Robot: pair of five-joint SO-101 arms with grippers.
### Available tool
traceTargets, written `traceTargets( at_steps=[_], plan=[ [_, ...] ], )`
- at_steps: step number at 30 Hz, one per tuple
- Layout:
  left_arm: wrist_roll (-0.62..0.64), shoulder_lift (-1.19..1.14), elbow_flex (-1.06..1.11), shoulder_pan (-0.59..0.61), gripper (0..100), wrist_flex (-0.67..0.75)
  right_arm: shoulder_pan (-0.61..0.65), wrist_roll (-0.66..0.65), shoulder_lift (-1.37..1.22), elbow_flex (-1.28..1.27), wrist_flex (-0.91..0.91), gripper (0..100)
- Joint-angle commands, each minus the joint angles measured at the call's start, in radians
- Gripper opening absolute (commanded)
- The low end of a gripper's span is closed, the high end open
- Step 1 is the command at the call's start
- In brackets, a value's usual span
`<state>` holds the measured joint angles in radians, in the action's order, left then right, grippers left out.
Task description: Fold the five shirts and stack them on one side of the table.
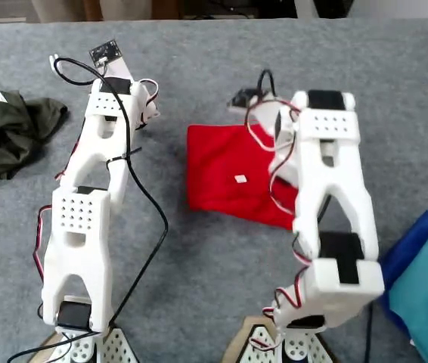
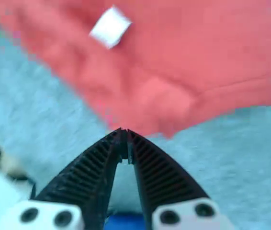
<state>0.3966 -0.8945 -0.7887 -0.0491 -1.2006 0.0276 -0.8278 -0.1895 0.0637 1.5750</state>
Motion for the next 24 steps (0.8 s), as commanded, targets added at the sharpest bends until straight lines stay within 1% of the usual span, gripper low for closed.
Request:
traceTargets(
  at_steps=[1,6,11,15,19,22,24],
  plan=[
    [0.000,0.019,-0.023,0.006,2,0.018,-0.007,0.071,-0.125,0.194,-0.032,0.5],
    [0.000,0.019,-0.025,0.006,2,0.018,0.001,0.101,-0.348,0.334,-0.012,0.5],
    [0.000,0.019,-0.026,0.006,2,0.018,-0.019,0.100,-0.475,0.338,0.034,0.5],
    [0.000,0.019,-0.026,0.006,2,0.018,-0.061,0.092,-0.483,0.338,0.103,0.5],
    [0.000,0.019,-0.028,0.008,2,0.018,-0.119,0.044,-0.483,0.337,0.201,0.4],
    [0.000,0.019,-0.029,0.008,2,0.018,-0.177,0.031,-0.463,0.309,0.210,0.4],
    [0.000,0.019,-0.029,0.008,2,0.020,-0.186,0.000,-0.415,0.240,0.209,0.4]
  ],
)
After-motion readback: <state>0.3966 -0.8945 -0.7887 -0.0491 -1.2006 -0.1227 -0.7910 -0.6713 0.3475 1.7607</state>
